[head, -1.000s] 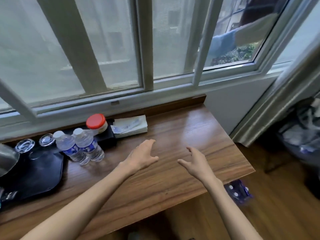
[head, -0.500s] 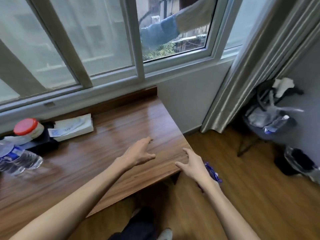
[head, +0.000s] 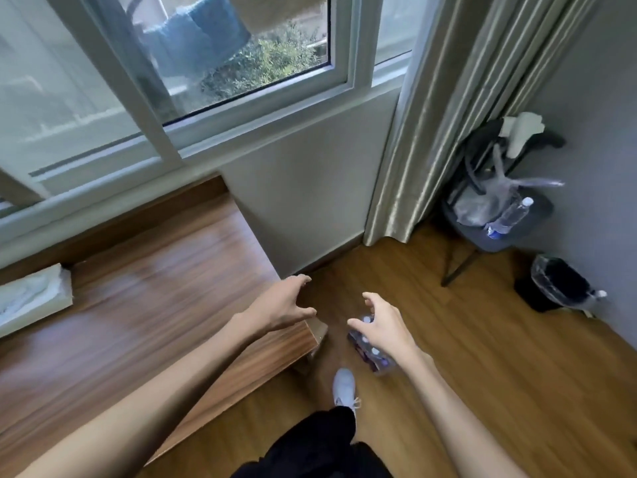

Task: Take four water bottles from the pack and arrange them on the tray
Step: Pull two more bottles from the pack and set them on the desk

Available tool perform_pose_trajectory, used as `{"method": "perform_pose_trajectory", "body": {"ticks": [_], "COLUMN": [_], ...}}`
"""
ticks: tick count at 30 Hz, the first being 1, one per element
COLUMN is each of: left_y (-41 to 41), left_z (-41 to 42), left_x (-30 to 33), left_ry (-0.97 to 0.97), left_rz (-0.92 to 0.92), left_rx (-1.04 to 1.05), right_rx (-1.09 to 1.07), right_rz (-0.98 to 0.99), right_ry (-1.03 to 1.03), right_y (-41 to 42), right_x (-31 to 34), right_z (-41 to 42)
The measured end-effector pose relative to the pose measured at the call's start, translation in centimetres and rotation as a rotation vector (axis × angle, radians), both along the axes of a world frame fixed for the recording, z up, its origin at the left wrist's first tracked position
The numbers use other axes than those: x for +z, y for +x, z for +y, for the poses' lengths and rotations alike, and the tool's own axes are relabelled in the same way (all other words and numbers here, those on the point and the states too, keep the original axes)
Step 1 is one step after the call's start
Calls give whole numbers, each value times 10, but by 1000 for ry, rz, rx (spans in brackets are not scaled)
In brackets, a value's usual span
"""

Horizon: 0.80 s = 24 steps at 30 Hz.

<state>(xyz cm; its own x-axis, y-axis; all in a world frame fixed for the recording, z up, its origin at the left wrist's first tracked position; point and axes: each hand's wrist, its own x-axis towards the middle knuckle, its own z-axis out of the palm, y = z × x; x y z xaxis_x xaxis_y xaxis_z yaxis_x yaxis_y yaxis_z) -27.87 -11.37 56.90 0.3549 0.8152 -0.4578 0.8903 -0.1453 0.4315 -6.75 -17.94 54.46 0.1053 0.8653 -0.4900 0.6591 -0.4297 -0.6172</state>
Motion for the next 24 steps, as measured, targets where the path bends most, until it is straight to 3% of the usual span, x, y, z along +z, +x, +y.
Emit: {"method": "perform_pose_trajectory", "body": {"ticks": [13, 24], "left_y": [137, 219], "left_z": [77, 80], "left_x": [-107, -300], "left_ry": [-214, -429], "left_rz": [51, 158], "left_rx": [17, 153], "right_rx": [-49, 16], "right_rz": [13, 69], "right_ry": [-199, -403], "right_y": [123, 182], "right_x": [-96, -292], "right_z": [69, 86]}}
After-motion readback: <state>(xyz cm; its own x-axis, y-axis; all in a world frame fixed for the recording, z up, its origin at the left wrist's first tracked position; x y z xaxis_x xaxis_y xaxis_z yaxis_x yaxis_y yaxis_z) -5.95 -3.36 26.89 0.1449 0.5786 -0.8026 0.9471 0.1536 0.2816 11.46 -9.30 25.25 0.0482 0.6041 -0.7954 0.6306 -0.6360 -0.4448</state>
